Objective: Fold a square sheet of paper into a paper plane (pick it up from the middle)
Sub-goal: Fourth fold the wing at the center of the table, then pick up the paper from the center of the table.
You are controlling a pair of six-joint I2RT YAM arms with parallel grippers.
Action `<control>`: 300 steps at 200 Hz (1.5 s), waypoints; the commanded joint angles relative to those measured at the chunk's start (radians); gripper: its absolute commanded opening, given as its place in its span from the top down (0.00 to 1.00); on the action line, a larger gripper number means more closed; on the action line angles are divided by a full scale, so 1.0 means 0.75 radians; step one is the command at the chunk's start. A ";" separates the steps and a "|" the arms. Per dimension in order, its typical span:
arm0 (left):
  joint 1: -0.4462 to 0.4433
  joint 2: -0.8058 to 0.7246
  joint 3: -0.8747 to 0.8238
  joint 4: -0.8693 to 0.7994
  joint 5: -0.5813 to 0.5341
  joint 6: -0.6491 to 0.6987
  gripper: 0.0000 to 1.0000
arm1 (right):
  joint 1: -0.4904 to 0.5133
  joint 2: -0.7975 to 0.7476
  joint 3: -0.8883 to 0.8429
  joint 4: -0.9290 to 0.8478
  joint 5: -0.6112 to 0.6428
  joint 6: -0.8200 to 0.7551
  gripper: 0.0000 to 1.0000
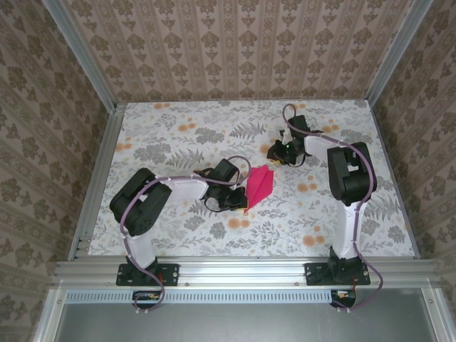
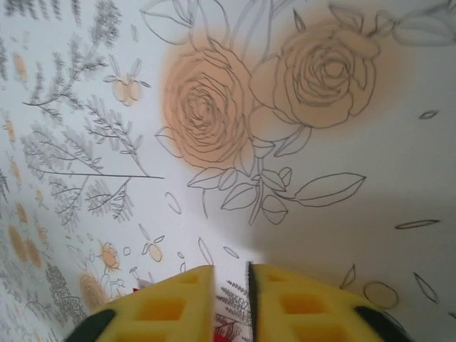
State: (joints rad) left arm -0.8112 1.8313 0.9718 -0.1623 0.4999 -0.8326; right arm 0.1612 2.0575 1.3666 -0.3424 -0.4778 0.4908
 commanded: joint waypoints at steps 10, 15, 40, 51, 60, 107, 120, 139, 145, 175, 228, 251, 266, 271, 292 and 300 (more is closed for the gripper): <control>0.001 -0.113 0.089 -0.131 -0.064 0.036 0.82 | 0.008 -0.285 -0.142 0.004 0.044 0.026 0.57; 0.003 -0.129 0.099 -0.127 -0.080 0.036 0.80 | 0.007 -0.321 -0.180 0.017 0.044 0.040 0.53; 0.027 -0.205 0.100 -0.088 -0.173 0.019 0.64 | 0.009 -0.451 -0.368 0.121 -0.039 0.137 0.43; 0.049 -0.235 0.087 -0.083 -0.220 -0.002 0.56 | 0.015 -0.488 -0.456 0.184 -0.082 0.187 0.41; 0.074 -0.263 0.058 -0.059 -0.238 -0.024 0.51 | 0.024 -0.510 -0.516 0.237 -0.105 0.219 0.40; 0.234 -0.400 -0.085 -0.027 -0.239 -0.048 0.22 | 0.160 -0.469 -0.636 0.389 -0.131 0.323 0.42; 0.286 -0.424 -0.124 -0.013 -0.216 -0.050 0.15 | 0.192 -0.446 -0.642 0.428 -0.122 0.352 0.43; 0.349 -0.449 -0.168 0.022 -0.172 -0.052 0.08 | 0.214 -0.407 -0.645 0.464 -0.116 0.378 0.46; 0.364 -0.450 -0.175 0.027 -0.161 -0.051 0.06 | 0.216 -0.395 -0.642 0.471 -0.118 0.382 0.46; 0.411 -0.443 -0.203 0.067 -0.114 -0.074 0.00 | 0.222 -0.339 -0.626 0.483 -0.124 0.375 0.51; 0.421 -0.420 -0.195 0.104 -0.067 -0.084 0.00 | 0.229 -0.275 -0.624 0.600 -0.189 0.370 0.64; 0.434 -0.427 -0.199 0.107 -0.040 -0.084 0.00 | 0.232 -0.248 -0.632 0.688 -0.230 0.398 0.77; 0.455 -0.442 -0.216 0.138 0.010 -0.092 0.00 | 0.231 -0.250 -0.641 0.749 -0.245 0.423 0.88; 0.465 -0.446 -0.220 0.145 0.036 -0.090 0.00 | 0.233 -0.260 -0.642 0.766 -0.247 0.431 0.90; 0.545 -0.494 -0.235 0.155 0.139 -0.072 0.00 | 0.232 -0.328 -0.647 0.831 -0.275 0.472 0.93; 0.563 -0.518 -0.242 0.161 0.170 -0.070 0.00 | 0.231 -0.359 -0.639 0.847 -0.295 0.486 0.93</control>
State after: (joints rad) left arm -0.4400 1.5116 0.8158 -0.0708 0.5213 -0.8898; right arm 0.3283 1.8553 0.8906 0.1989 -0.6399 0.8104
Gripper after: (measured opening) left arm 0.999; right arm 0.073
